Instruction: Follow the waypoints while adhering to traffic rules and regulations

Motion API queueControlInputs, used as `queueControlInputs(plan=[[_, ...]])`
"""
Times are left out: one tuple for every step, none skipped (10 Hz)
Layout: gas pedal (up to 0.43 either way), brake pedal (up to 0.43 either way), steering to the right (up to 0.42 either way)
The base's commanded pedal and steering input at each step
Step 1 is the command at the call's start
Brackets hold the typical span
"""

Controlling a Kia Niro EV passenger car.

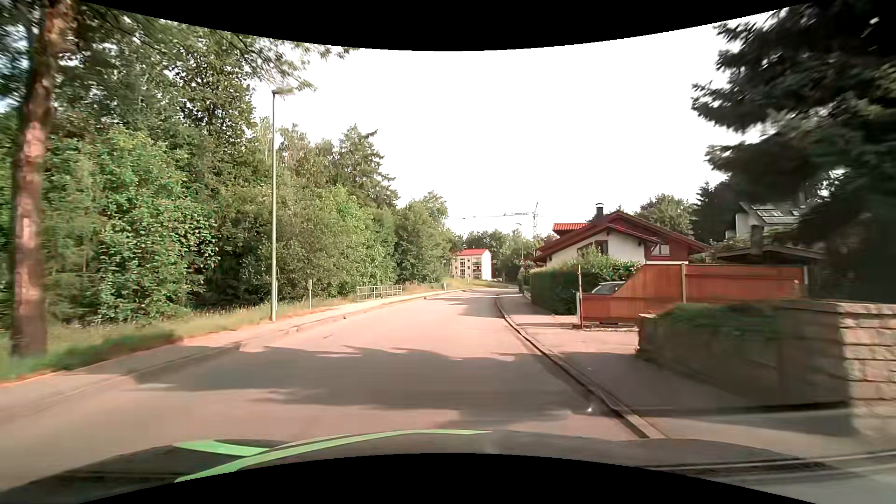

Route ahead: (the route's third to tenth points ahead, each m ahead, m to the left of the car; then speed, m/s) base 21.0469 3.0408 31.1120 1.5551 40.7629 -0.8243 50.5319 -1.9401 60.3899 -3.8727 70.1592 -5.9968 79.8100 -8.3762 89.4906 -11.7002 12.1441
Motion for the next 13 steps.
queueControlInputs(plan=[[0.067, 0.000, 0.015], [0.067, 0.000, 0.015], [0.067, 0.000, 0.015], [0.067, 0.000, 0.016], [0.067, 0.000, 0.015], [0.067, 0.000, 0.015], [0.067, 0.000, 0.015], [0.067, 0.000, 0.015], [0.067, 0.000, 0.015], [0.067, 0.000, 0.015], [0.067, 0.000, 0.014], [0.067, 0.000, 0.013], [0.067, 0.000, 0.012]])
